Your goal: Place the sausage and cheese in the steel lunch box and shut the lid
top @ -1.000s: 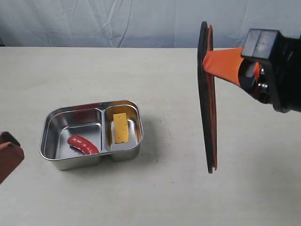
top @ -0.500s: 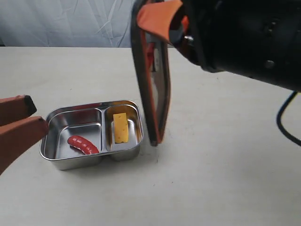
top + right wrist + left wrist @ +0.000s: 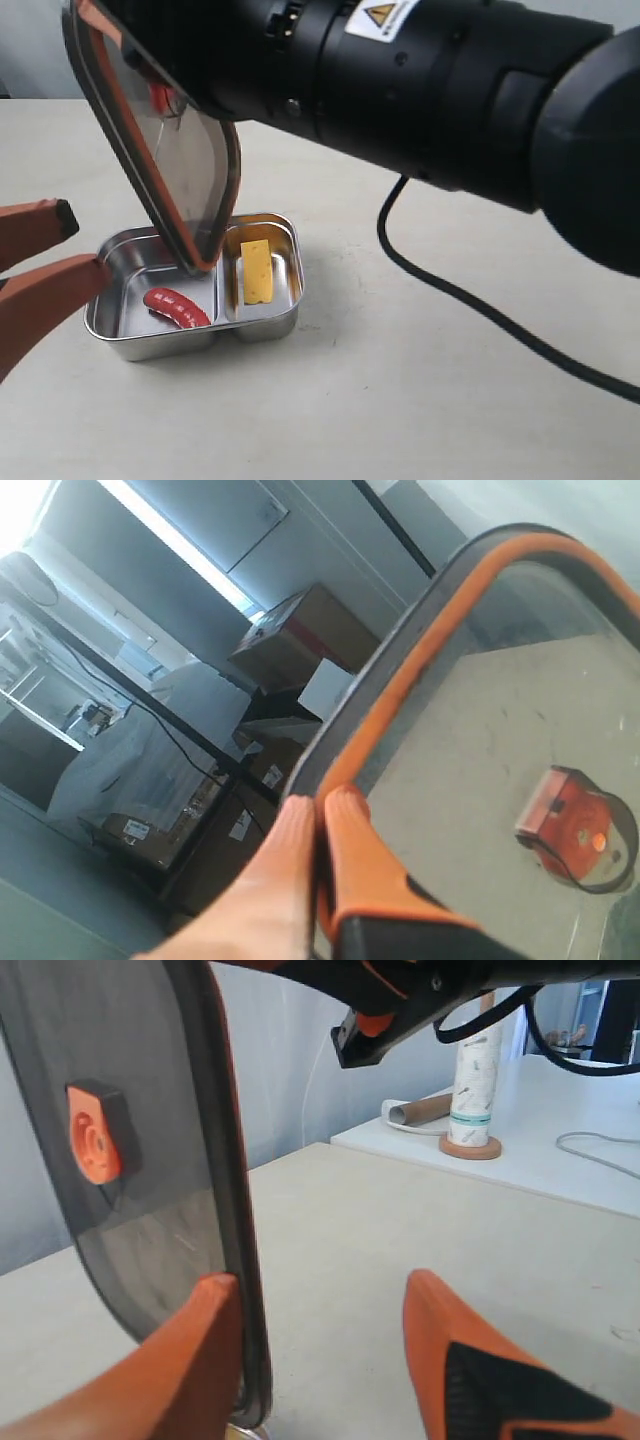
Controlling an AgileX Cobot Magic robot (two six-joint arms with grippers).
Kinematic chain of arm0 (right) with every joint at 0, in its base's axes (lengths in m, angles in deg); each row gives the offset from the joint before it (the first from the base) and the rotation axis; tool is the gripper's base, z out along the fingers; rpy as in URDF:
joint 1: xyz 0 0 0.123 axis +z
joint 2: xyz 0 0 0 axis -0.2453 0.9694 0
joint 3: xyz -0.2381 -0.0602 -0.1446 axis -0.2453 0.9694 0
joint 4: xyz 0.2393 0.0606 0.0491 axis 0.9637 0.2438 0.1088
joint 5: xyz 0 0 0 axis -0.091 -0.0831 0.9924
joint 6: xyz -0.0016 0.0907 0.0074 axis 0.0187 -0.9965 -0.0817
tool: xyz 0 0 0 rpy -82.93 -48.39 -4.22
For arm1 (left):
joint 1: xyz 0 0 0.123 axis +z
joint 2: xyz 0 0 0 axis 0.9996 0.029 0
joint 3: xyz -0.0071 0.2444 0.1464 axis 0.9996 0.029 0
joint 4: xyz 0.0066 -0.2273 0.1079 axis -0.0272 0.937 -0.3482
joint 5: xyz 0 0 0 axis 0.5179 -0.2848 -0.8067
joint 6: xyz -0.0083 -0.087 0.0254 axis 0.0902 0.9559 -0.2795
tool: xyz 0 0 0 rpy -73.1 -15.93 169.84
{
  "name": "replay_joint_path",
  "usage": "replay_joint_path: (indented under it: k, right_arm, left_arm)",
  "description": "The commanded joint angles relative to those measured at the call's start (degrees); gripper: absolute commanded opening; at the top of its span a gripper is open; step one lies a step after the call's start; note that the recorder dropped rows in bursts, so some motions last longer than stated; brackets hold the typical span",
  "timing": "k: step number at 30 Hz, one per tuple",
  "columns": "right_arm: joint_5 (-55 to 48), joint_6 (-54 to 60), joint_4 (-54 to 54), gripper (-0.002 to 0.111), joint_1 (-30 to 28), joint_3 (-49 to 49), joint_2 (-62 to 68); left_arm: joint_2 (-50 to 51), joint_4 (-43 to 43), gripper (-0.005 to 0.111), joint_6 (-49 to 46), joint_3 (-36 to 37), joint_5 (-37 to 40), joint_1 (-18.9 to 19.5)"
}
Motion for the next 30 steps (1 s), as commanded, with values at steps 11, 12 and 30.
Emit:
replay_joint_path:
  k: [11,12,30]
  right_arm:
    - [8.1,0.3,-0.9,-0.001,2.9,-1.4,2.3]
    - [9.0,0.3,-1.1,-0.001,3.3,-1.4,2.6]
    - [12.7,0.0,-1.6,-0.001,6.5,-1.4,3.5]
  left_arm:
    - [0.1,3.5,0.049,-2.2,-0.3,-3.4,0.1]
    - [0.1,3.3,0.049,-2.2,-0.3,-3.1,0.1]
    - [1.0,5.1,0.049,-3.8,-0.3,-6.1,0.1]
